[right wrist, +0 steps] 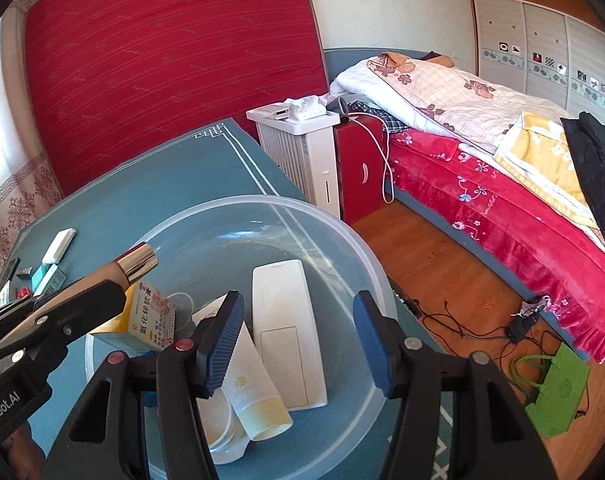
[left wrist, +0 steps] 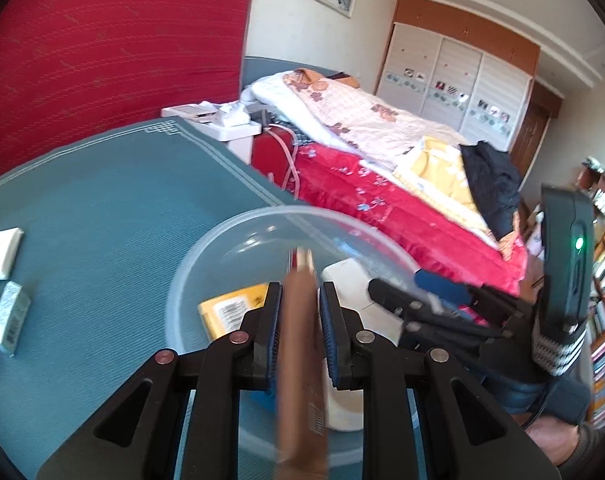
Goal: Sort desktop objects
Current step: 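Lower both tubes into the clear bowl and open both tools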
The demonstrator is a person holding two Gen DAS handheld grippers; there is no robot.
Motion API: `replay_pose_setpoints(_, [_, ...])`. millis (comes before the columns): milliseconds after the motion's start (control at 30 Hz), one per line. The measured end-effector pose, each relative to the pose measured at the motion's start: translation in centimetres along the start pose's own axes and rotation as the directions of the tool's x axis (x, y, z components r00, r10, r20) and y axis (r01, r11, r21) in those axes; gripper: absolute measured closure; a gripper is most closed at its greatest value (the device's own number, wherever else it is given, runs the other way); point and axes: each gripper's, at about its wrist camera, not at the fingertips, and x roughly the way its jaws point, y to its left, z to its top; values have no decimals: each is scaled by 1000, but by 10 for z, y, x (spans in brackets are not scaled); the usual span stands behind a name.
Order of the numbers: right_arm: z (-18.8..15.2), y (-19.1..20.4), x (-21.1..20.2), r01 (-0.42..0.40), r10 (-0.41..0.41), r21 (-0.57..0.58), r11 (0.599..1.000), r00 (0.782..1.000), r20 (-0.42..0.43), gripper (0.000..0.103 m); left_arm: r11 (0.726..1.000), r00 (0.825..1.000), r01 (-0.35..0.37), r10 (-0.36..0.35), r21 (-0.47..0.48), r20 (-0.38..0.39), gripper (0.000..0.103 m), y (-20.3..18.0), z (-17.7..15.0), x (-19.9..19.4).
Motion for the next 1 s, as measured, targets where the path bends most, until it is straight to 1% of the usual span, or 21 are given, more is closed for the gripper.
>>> replay_pose_setpoints(67, [0, 0, -1, 3, -3, 1, 1000, 1000, 1, 42, 999, 999, 42, -42, -10, 5, 82, -1, 6, 1])
replay_pose_setpoints(100, [0, 0, -1, 5, -5, 2, 1000, 1000, 1, 42, 998, 998, 55, -55, -15, 8, 77, -2, 8, 1])
replay_pose_setpoints(133, [0, 0, -1, 6, -6, 3, 1000, 1000, 2, 42, 998, 998, 60, -60, -19, 11, 60, -2, 10, 0])
replay_pose_setpoints(167, [0, 0, -2, 7, -7, 3, 1000, 1000, 3, 42, 998, 998, 55, -55, -21, 20, 49, -1, 11, -2])
replay_pose_setpoints(200, [0, 0, -3, 8, -8, 3, 1000, 1000, 5, 42, 999, 998, 43, -41, -24, 43, 35, -1, 11, -6])
replay_pose_setpoints(267, [1, 0, -4, 11, -11, 4, 1000, 1000, 11, 42, 999, 997, 28, -26, -23, 77, 34, 1, 10, -12])
replay_pose_setpoints(367, [1, 0, -5, 14, -14, 3, 1000, 1000, 16, 42, 999, 997, 25, -24, -23, 71, 34, 5, 10, -15])
replay_pose_setpoints(533, [0, 5, -8, 7, -7, -3, 1000, 1000, 20, 41, 999, 998, -6, 9, -48, 63, 34, 15, 9, -18])
replay_pose_setpoints(633, [0, 8, -11, 2, -2, 0, 1000, 1000, 27, 35, 997, 998, -21, 25, -70, 53, 34, 23, 7, -19])
replay_pose_setpoints(667, [0, 9, -12, 3, -2, -2, 1000, 999, 32, 34, 997, 998, -29, 32, -78, 48, 34, 27, 7, -19])
replay_pose_setpoints(767, [0, 14, -15, 5, -4, -12, 1000, 999, 43, 34, 994, 998, -53, 57, -100, 39, 34, 36, 4, -22])
replay_pose_setpoints(1000, [5, 33, -21, -28, 29, -14, 1000, 997, 68, 32, 984, 991, -122, 128, -133, 40, 34, 63, -3, -38])
